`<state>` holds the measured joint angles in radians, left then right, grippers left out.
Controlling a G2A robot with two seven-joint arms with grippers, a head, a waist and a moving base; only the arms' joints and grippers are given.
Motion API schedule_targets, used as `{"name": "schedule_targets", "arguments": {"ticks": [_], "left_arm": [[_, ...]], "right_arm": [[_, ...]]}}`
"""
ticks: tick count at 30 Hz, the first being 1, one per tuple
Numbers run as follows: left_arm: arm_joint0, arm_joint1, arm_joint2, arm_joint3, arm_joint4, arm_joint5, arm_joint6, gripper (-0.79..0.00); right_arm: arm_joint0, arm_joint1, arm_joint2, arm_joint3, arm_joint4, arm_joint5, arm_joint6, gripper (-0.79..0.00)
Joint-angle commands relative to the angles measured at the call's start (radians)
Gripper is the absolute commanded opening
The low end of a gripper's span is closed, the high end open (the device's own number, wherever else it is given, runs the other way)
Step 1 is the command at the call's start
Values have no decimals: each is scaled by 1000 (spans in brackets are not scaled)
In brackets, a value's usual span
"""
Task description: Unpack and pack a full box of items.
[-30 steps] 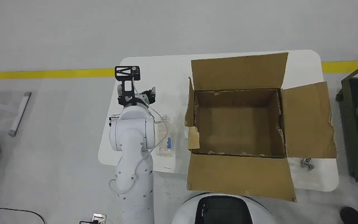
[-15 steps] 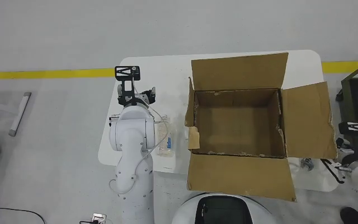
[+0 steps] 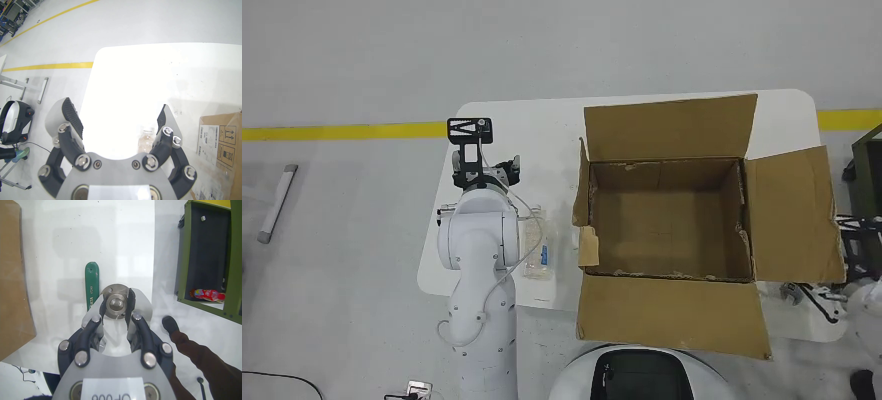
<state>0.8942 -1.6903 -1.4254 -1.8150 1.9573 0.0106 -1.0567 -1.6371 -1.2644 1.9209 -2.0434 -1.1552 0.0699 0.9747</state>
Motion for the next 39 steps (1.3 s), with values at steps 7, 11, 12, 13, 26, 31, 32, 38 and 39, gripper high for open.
{"name": "schedule_targets", "arguments": {"ticks": [7, 11, 12, 13, 26, 31, 32, 38, 39], "left_arm": [[0, 0, 0, 0, 0, 0, 0, 0], [0, 0, 0, 0, 0, 0, 0, 0], [0, 0, 0, 0, 0, 0, 0, 0], [0, 0, 0, 0, 0, 0, 0, 0], [34, 6, -3, 5, -3, -63, 7, 0], [47, 18, -4, 19, 14, -263, -113, 0], [50, 22, -7, 33, 39, -305, -154, 0], [31, 21, -26, 67, -40, -376, -397, 0], [31, 21, -26, 67, -40, -376, -397, 0]], "right_arm": [[-9, -12, 123, -37, 303, 61, -178, 0], [-19, -33, 221, -14, 683, 29, -375, -360], [-25, -37, 237, -4, 764, 3, -406, -440], [-30, -40, 248, 0, 821, -26, -431, -508], [-47, -39, 290, -37, 986, -237, -523, -785], [-39, -32, 286, -57, 948, -225, -512, -785], [-38, -31, 285, -54, 944, -220, -506, -785], [-25, -21, 276, -50, 880, -226, -488, -785], [-25, -19, 275, -50, 866, -226, -486, -782]]}}
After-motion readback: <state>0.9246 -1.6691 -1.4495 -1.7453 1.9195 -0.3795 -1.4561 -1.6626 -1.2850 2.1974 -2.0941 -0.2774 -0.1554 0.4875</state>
